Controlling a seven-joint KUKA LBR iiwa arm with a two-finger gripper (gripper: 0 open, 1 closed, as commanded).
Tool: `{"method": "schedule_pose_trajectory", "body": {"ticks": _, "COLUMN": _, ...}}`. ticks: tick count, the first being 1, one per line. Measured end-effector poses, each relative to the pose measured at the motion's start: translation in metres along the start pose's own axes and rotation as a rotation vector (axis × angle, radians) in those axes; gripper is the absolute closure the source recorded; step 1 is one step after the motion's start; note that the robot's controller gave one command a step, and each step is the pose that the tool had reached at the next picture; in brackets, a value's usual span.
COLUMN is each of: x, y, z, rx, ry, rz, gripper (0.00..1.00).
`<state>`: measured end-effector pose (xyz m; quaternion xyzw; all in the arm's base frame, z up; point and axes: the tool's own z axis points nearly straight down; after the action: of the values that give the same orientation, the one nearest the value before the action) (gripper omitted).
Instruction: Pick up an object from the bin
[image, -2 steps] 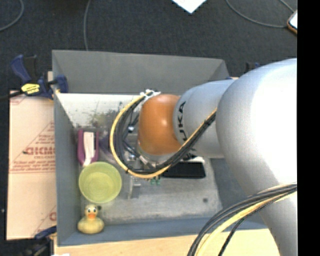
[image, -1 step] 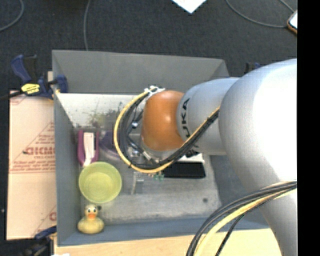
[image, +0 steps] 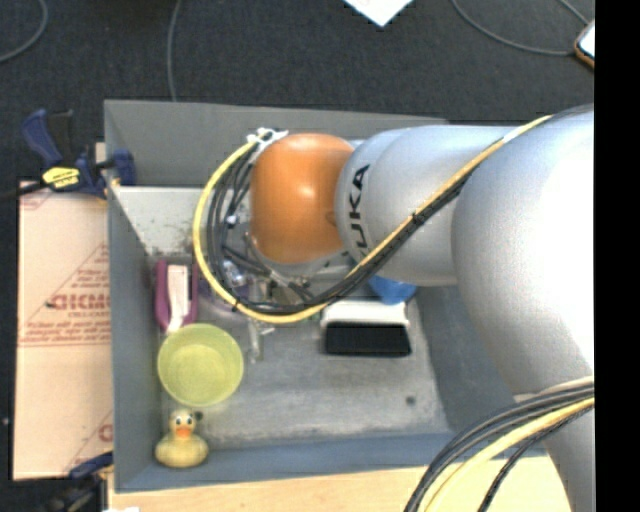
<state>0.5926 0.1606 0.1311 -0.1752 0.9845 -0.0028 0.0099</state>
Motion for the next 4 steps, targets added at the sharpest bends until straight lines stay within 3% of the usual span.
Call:
{"method": "schedule_pose_trajectory", "body": {"ticks": 1, "x": -0.019, "y": -0.012, "z": -0.042, "rx": 0.003, "ry": -0.001, "rz": 0.303, "gripper": 0.00}}
{"method": "schedule_pose_trajectory", "body": {"ticks": 2, "x": -0.004, "y": 0.030, "z": 0.028, "rx": 0.001, "ry": -0.007, "rz": -0.019, "gripper": 0.00}}
{"method": "schedule_pose_trajectory", "body": {"ticks": 3, "x": 0.014, "y": 0.032, "z": 0.019, "rx": 0.003, "ry": -0.010, "rz": 0.267, "gripper": 0.00}}
{"method": "schedule_pose_trajectory", "body": {"ticks": 4, "x": 0.006, "y": 0.024, "z": 0.048, "rx": 0.002, "ry": -0.008, "rz": 0.024, "gripper": 0.00}}
